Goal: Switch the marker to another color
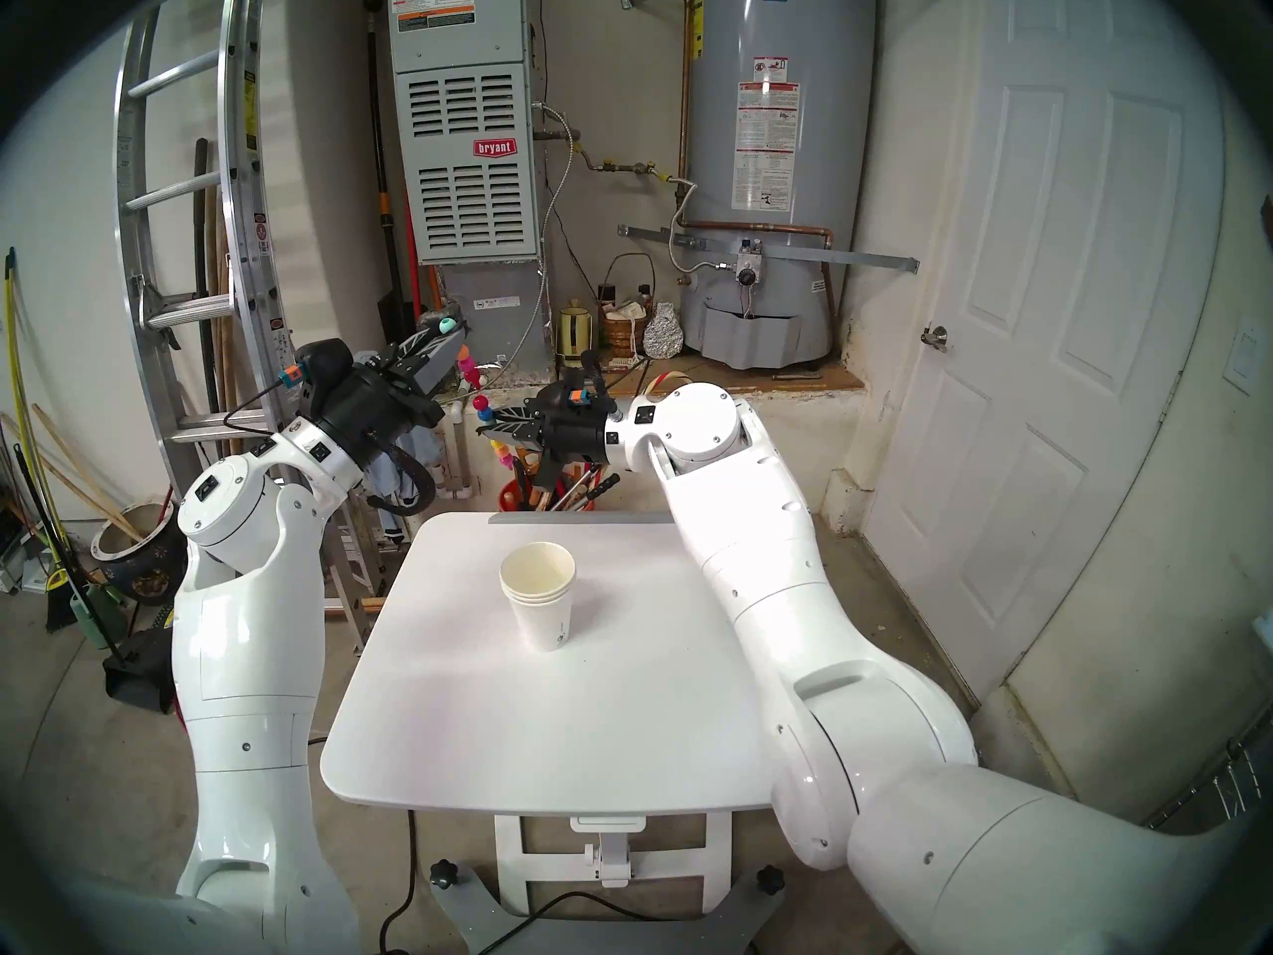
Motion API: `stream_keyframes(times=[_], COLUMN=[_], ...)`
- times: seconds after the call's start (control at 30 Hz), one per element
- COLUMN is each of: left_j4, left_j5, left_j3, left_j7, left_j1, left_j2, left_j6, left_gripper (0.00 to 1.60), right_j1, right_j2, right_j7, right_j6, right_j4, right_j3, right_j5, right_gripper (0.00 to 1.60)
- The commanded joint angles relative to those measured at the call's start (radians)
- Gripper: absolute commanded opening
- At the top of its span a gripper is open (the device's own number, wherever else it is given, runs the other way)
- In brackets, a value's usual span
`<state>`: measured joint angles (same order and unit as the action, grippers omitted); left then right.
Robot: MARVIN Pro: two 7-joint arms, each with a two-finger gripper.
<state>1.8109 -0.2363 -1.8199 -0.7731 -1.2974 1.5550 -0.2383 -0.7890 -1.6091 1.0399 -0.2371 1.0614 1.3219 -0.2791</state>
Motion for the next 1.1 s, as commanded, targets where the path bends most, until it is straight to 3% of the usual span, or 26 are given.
stream_keyframes(times=[0.0, 1.07], left_j4=[0.020, 0.017], left_j5=[0.003, 0.006], left_j3=[-0.002, 0.003], left_j7=[0.004, 0.000], left_j1=[0.008, -0.001], left_j2=[-0.002, -0.005], left_j6=[0.002, 0.006], left_gripper=[0.00, 0.00], right_j1=[0.007, 0.011], right_j2=[-0.007, -0.009], right_j7=[-0.003, 0.000], right_j6=[-0.004, -0.007], right_j4=[0.030, 0.028], right_j3=[0.002, 0.008], right_j5=[0.005, -0.002], right_gripper=[0.00, 0.00])
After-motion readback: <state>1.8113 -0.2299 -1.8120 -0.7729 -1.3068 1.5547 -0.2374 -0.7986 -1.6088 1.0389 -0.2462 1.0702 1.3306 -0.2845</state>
